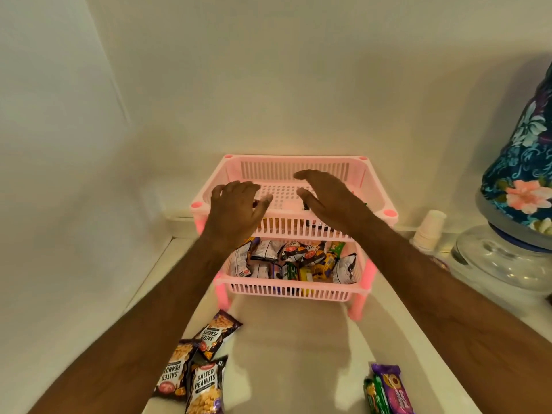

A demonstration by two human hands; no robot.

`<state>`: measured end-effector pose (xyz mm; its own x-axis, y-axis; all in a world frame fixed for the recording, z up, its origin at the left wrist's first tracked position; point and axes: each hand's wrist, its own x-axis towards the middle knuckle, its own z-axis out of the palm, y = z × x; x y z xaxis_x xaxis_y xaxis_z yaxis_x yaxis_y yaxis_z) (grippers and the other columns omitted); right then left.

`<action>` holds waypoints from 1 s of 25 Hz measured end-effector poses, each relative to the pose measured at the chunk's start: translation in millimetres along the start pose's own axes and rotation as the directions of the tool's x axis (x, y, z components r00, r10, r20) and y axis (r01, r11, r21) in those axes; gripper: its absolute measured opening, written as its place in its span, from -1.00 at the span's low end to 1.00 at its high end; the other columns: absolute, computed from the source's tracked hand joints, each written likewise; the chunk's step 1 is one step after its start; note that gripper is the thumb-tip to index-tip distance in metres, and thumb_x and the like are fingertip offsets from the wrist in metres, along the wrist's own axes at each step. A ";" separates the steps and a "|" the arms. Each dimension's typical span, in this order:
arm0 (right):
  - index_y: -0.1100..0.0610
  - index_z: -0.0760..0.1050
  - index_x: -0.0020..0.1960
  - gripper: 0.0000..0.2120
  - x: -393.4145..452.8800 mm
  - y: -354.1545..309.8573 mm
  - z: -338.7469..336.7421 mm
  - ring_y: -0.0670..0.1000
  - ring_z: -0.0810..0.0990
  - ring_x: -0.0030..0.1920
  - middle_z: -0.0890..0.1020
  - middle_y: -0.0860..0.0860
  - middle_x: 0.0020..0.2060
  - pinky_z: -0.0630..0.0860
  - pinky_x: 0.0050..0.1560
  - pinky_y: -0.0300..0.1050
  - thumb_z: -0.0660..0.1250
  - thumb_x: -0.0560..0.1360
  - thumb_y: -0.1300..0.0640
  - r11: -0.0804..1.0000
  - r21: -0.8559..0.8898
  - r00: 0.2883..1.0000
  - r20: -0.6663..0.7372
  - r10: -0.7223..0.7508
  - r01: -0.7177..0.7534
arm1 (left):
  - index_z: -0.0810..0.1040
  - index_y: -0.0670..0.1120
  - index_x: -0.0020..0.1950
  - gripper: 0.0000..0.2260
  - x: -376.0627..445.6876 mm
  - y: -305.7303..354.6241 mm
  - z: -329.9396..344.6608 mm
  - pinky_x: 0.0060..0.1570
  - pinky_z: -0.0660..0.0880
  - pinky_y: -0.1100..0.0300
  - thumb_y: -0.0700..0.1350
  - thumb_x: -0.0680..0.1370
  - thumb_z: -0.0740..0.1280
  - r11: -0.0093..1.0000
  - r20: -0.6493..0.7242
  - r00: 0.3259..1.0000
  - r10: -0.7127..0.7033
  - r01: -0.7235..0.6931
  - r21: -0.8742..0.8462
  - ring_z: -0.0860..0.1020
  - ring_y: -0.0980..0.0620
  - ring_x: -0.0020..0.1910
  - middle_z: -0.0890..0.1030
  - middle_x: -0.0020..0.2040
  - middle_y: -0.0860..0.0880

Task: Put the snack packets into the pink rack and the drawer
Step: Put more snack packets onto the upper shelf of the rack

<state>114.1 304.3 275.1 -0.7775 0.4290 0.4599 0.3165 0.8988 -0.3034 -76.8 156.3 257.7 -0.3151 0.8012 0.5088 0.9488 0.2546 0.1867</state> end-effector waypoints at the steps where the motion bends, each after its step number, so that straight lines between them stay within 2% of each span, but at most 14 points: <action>1: 0.01 0.36 0.42 -0.65 -16.3 0.5 -2.7 0.01 0.43 0.35 0.51 -0.03 0.34 0.30 0.35 -0.05 0.12 0.69 -0.07 0.999 -0.014 0.994 -0.102 -0.033 0.032 | 0.49 -0.04 0.42 -0.55 -12.3 8.8 3.6 0.45 0.19 -0.10 0.20 0.67 0.12 0.999 -0.044 0.999 0.032 -0.032 -0.004 0.42 -0.07 0.41 0.55 0.38 -0.04; 3: -0.01 0.39 0.33 -0.73 -54.9 1.9 -5.0 -0.05 0.44 0.21 0.51 -0.08 0.22 0.29 0.22 -0.09 0.14 0.68 -0.06 0.999 -0.013 0.963 -0.266 -0.046 0.044 | 0.40 -0.04 0.49 -0.53 -38.2 30.0 13.9 0.51 0.15 -0.12 0.15 0.64 0.20 0.996 -0.100 0.991 0.085 -0.085 -0.001 0.31 -0.08 0.52 0.42 0.50 -0.04; 6: 0.02 0.40 0.22 -0.82 -117.2 5.6 3.0 -0.07 0.40 0.07 0.48 -0.06 0.07 0.31 0.13 -0.09 0.20 0.65 0.00 0.999 0.023 0.951 -0.309 0.028 -0.022 | 0.34 -0.04 0.54 -0.47 -79.0 64.2 36.6 0.51 0.13 -0.18 0.10 0.60 0.27 0.992 -0.108 0.987 0.118 -0.122 -0.025 0.23 -0.12 0.57 0.30 0.58 -0.05; 9: 0.03 0.40 0.17 -0.86 -173.9 14.6 17.2 -0.03 0.43 0.05 0.48 -0.06 0.04 0.36 0.11 -0.03 0.22 0.64 0.03 0.994 0.050 0.965 -0.240 0.109 -0.100 | 0.35 -0.06 0.53 -0.47 -113.5 92.3 64.5 0.50 0.15 -0.17 0.09 0.59 0.26 0.986 -0.080 0.986 0.147 -0.152 -0.065 0.25 -0.14 0.56 0.30 0.58 -0.06; 13: 0.02 0.43 0.21 -0.82 -248.1 39.9 37.8 0.02 0.48 0.11 0.53 -0.07 0.09 0.40 0.18 0.09 0.22 0.65 -0.01 0.948 0.063 0.945 -0.080 0.318 -0.313 | 0.37 -0.06 0.54 -0.44 -158.4 128.1 109.6 0.50 0.19 -0.14 0.08 0.56 0.31 0.986 0.108 0.987 0.116 -0.101 -0.132 0.26 -0.14 0.56 0.32 0.57 -0.07; 16: 0.01 0.43 0.28 -0.74 -299.5 56.7 52.3 0.01 0.49 0.19 0.56 -0.05 0.17 0.38 0.25 0.07 0.22 0.65 -0.07 0.874 0.044 0.874 0.052 0.483 -0.485 | 0.35 -0.05 0.55 -0.44 -192.6 151.0 142.5 0.50 0.18 -0.14 0.07 0.58 0.33 0.981 0.260 0.964 0.061 -0.009 -0.195 0.25 -0.13 0.57 0.32 0.57 -0.07; 20: 0.01 0.41 0.36 -0.65 -357.4 69.0 69.1 0.02 0.50 0.24 0.55 -0.04 0.25 0.37 0.28 0.03 0.21 0.65 -0.11 0.782 0.015 0.764 0.225 0.605 -0.624 | 0.34 0.00 0.54 -0.45 -235.2 168.9 178.3 0.51 0.16 -0.05 0.09 0.58 0.35 0.965 0.444 0.896 0.015 0.103 -0.240 0.24 -0.07 0.57 0.30 0.58 -0.03; 25: 0.06 0.40 0.35 -0.63 -401.5 73.2 84.7 0.07 0.55 0.20 0.56 0.01 0.22 0.48 0.23 0.05 0.29 0.62 -0.08 0.661 0.059 0.642 0.317 0.698 -0.748 | 0.32 0.05 0.53 -0.48 -271.2 189.3 209.0 0.50 0.18 -0.02 0.10 0.59 0.34 0.925 0.607 0.793 -0.051 0.267 -0.270 0.28 -0.01 0.54 0.32 0.56 0.03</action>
<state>403.3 190.2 -2.5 -0.4500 0.8745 -0.1812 0.7590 0.2677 -0.5935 192.4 100.5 -20.6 -0.2865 0.9510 -0.1165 0.7884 0.3031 0.5353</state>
